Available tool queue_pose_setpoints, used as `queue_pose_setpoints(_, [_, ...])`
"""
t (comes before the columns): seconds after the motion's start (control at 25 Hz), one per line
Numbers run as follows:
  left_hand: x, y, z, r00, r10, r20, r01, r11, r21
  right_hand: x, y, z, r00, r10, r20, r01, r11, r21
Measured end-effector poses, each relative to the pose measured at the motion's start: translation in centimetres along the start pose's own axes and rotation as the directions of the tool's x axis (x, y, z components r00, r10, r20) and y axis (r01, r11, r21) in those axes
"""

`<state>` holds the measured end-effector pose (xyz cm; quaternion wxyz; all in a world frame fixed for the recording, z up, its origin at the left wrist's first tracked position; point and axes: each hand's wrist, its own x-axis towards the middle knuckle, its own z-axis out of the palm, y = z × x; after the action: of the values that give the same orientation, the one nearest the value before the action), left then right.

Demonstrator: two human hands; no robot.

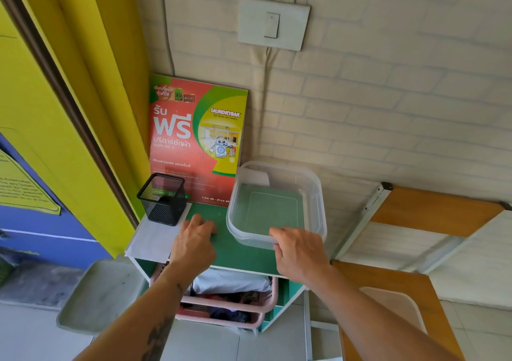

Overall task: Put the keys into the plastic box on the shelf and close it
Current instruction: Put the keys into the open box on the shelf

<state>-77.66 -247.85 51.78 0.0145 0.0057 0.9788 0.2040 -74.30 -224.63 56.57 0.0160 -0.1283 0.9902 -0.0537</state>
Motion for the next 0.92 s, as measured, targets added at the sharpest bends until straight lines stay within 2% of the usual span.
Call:
queue_pose_setpoints(0.12, [0.1,0.4,-0.5,0.998,-0.054,-0.028,0.048,0.981,-0.190,0.1,0.0,0.2,1.000,0.003,0.000,-0.003,1.000,-0.006])
queue_pose_setpoints(0.2, [0.1,1.4,-1.6,0.983,-0.167,-0.076,0.124,0.911,-0.392,0.1,0.0,0.2,1.000,0.001,-0.001,-0.001,1.000,0.000])
queue_pose_setpoints(0.28, [0.4,3.1,-3.1,0.956,-0.234,-0.178,0.114,0.853,-0.509,0.1,0.0,0.1,1.000,-0.004,-0.001,0.004,1.000,0.002])
queue_pose_setpoints(0.36, [0.8,5.5,-4.6,0.939,-0.193,-0.286,0.004,0.836,-0.549,0.1,0.0,0.0,1.000,-0.006,0.014,0.006,1.000,0.007])
queue_pose_setpoints(0.48, [2.8,8.9,-5.6,0.938,0.028,-0.345,-0.218,0.821,-0.528,0.2,0.0,-0.1,1.000,0.000,0.024,0.001,1.000,-0.003])
queue_pose_setpoints(0.56, [4.5,10.3,-5.3,0.939,0.209,-0.274,-0.312,0.853,-0.418,0.1,-0.1,-0.2,1.000,0.016,0.026,-0.016,1.000,-0.001])
queue_pose_setpoints(0.64, [6.0,11.0,-4.4,0.939,0.325,-0.110,-0.343,0.904,-0.256,0.1,-0.1,-0.2,0.999,0.028,0.035,-0.028,1.000,-0.004])
queue_pose_setpoints(0.76, [6.7,11.3,-2.9,0.945,0.311,0.102,-0.301,0.948,-0.104,0.2,0.0,-0.3,0.999,0.028,0.035,-0.028,1.000,-0.009])
queue_pose_setpoints(0.92, [6.7,11.3,-1.8,0.934,0.268,0.237,-0.276,0.961,-0.002,0.3,0.2,-0.2,0.999,0.033,0.041,-0.033,0.999,0.002])
